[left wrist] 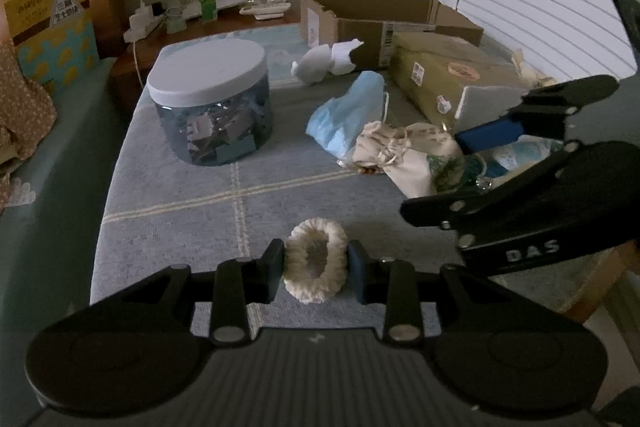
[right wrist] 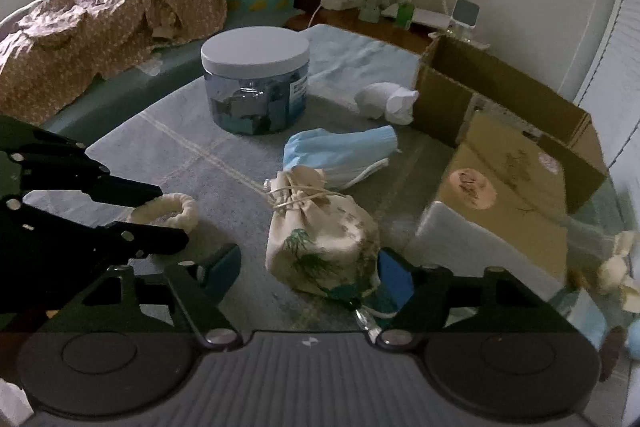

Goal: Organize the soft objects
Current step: 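Grasp and lift the cream drawstring pouch with the right tool while the left tool holds the ring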

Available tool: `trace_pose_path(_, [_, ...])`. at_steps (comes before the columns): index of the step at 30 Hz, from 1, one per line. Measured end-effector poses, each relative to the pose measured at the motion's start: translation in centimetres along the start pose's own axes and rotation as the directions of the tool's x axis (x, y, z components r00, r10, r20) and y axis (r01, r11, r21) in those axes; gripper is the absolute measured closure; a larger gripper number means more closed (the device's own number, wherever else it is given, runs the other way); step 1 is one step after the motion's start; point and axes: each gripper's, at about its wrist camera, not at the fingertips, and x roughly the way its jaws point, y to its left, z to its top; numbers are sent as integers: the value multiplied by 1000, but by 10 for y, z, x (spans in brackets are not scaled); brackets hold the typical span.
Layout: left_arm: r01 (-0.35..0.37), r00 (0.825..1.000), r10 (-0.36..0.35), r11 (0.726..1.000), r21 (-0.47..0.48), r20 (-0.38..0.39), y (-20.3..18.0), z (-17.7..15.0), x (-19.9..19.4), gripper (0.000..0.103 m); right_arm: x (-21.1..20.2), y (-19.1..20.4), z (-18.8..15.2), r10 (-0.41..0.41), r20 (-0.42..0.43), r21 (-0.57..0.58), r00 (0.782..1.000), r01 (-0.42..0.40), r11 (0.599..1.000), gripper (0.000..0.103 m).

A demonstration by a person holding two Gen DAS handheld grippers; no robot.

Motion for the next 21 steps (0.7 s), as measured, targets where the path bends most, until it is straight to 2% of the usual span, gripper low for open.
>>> trace_pose_path(3, [5,1000,-5,1000,0,0,1,0,0,70,8,1,0,-19,-10,-4,1000,19,1000,27])
trace_pose_path(7, [11,1000,-11,1000,5,-2,2,1,0,70,12,1,-1,-37,-23,-5,999,37,999,48])
trace_pose_path(13, [28,1000,-27,999,27,-10,2,5,-5,70,1,0,-1,-39,-8,-11,999,39,999,51])
trace_pose_path(21, [56,998,-55,995,82,-17,1,17,-19,70,-45,-7,3,-3,40,-38,999,4,999,51])
